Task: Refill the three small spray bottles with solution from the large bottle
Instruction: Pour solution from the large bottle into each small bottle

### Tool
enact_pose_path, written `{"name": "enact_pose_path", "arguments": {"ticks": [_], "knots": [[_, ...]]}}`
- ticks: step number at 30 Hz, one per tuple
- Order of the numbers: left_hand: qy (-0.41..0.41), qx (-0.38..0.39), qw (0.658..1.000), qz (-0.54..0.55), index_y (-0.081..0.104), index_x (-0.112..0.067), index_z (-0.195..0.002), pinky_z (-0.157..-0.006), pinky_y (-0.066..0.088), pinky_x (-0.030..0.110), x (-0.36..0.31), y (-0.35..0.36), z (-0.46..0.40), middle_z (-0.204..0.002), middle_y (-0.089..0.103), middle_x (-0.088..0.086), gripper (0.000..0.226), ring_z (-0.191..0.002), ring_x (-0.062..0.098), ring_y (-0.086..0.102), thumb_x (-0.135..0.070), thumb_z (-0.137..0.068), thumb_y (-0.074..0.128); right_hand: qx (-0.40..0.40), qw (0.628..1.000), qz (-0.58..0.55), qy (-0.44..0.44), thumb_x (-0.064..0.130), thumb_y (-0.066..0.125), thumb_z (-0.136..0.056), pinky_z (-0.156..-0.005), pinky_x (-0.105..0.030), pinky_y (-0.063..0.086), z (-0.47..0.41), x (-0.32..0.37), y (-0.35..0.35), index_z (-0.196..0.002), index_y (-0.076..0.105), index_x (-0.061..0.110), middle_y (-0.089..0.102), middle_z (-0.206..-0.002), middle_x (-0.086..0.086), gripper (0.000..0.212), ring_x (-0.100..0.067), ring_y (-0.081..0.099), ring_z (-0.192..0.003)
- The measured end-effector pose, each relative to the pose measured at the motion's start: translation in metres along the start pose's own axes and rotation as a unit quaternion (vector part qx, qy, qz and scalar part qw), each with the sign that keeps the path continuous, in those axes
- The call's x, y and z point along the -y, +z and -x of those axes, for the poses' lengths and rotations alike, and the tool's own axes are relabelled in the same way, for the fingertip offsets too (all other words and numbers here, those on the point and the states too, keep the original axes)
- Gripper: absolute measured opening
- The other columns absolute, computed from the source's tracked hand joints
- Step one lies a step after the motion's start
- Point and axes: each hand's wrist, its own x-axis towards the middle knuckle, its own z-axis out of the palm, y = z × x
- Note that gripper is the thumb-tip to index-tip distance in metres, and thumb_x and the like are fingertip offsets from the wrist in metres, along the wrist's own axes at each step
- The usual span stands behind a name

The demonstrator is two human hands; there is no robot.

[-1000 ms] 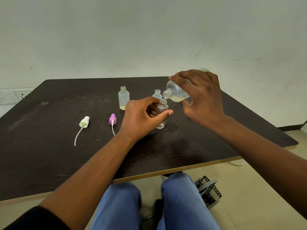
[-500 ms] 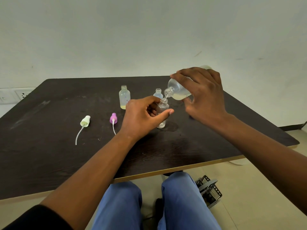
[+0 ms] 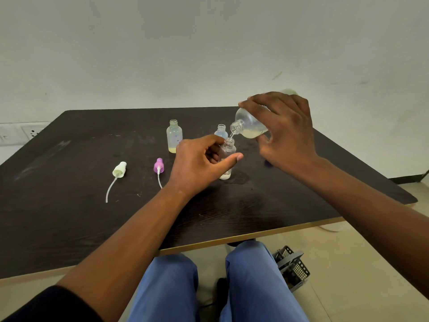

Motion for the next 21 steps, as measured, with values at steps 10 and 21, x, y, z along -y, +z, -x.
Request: {"name": "enact_pose_path", "arguments": {"ticks": [10,21], "knots": [[0.003,-0.003,1.0,0.001,0.08,-0.013,-0.106,-0.067,0.064,0.028,-0.0005,-0.0006,0.0004,-0.076,0.073,-0.006,0.042,-0.068,0.012,0.072,-0.047,-0.082,0.089,-0.002,1.0,-0.003,0.002,0.001,0.072,-0.069,-0.104,-0.046,0.04,-0.0002,0.0007,-0.0005,-0.136,0.069,0.025,0.07,-0.132,0.003,0.071,-0.026,0.063,-0.125],[0.006,-0.002,1.0,-0.006,0.08,-0.013,-0.108,-0.068,0.064,0.026,-0.0003,-0.0007,0.0007,-0.078,0.074,-0.007,0.045,-0.07,0.01,0.073,-0.05,-0.083,0.088,-0.005,1.0,0.0,0.0,0.001,0.068,-0.069,-0.104,-0.045,0.038,-0.0019,0.0009,-0.0012,-0.136,0.07,0.024,0.07,-0.133,0.003,0.071,-0.026,0.062,-0.125]]}}
